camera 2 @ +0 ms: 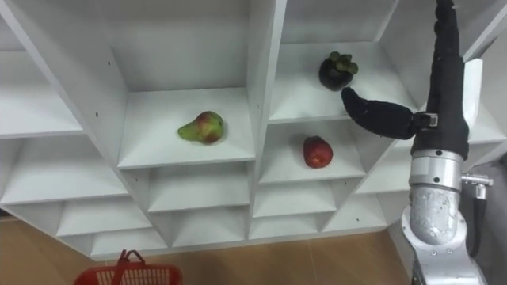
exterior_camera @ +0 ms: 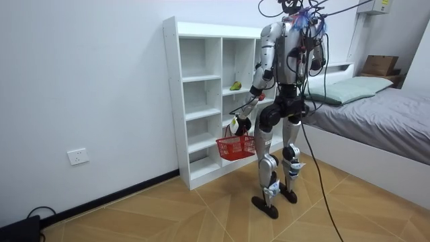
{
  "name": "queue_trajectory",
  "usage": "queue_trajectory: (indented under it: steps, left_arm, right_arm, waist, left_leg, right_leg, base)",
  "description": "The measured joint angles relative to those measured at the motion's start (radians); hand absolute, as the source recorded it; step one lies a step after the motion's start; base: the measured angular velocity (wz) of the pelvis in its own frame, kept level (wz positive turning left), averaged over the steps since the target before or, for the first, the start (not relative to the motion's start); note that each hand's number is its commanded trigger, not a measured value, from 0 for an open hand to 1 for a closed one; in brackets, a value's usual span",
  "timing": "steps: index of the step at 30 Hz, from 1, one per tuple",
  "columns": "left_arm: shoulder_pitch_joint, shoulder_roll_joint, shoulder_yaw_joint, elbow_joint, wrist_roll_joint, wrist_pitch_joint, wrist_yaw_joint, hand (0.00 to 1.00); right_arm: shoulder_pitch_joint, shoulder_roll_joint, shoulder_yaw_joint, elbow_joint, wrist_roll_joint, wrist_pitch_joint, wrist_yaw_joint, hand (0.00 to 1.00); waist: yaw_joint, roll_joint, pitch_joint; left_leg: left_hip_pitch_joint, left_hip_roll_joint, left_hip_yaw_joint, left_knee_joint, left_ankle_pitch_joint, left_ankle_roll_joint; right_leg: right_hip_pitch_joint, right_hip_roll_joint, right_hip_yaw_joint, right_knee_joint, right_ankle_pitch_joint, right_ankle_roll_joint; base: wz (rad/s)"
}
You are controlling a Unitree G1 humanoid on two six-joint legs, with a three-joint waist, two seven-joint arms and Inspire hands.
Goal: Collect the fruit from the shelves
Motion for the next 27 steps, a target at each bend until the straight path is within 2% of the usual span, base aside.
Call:
queue_trajectory:
  steps: [6,12,19,27]
  left_arm:
    - [0.000,0.000,0.004,0.002,0.000,0.014,0.002,1.00]
    - [0.001,-0.012,0.048,0.001,0.012,0.019,0.003,1.00]
    - [0.001,-0.017,0.050,0.000,0.023,0.019,0.007,1.00]
    - [0.001,-0.018,0.051,0.002,0.023,0.019,0.006,1.00]
  right_arm:
    - [-0.015,-0.004,-0.004,0.001,0.000,0.012,0.042,0.00]
    - [-0.072,-0.006,-0.017,0.078,0.000,0.021,0.071,0.00]
    - [-0.125,-0.007,-0.030,0.162,-0.004,0.028,0.132,0.00]
    - [-0.158,-0.007,-0.034,0.167,-0.004,0.038,0.178,0.00]
  waist:
    - [-0.003,-0.006,0.0009]
    - [0.000,-0.010,0.0006]
    - [0.010,-0.003,0.0044]
    - [0.025,-0.002,0.0041]
  left_leg:
    - [-0.003,0.000,-0.002,0.000,0.000,0.000]
    - [0.007,0.000,-0.006,0.001,0.000,0.000]
    - [0.012,0.000,-0.019,0.002,0.000,0.000]
    - [0.013,0.000,-0.022,0.008,0.000,0.000]
  right_leg:
    - [-0.001,0.000,-0.001,0.000,0.000,0.000]
    - [0.007,0.000,0.001,0.001,0.000,0.000]
    - [0.016,-0.001,-0.009,0.000,0.000,-0.001]
    - [0.020,-0.001,-0.008,0.001,0.001,-0.001]
  base:
    - [0.00]
    - [0.00]
    - [0.04]
    - [0.00]
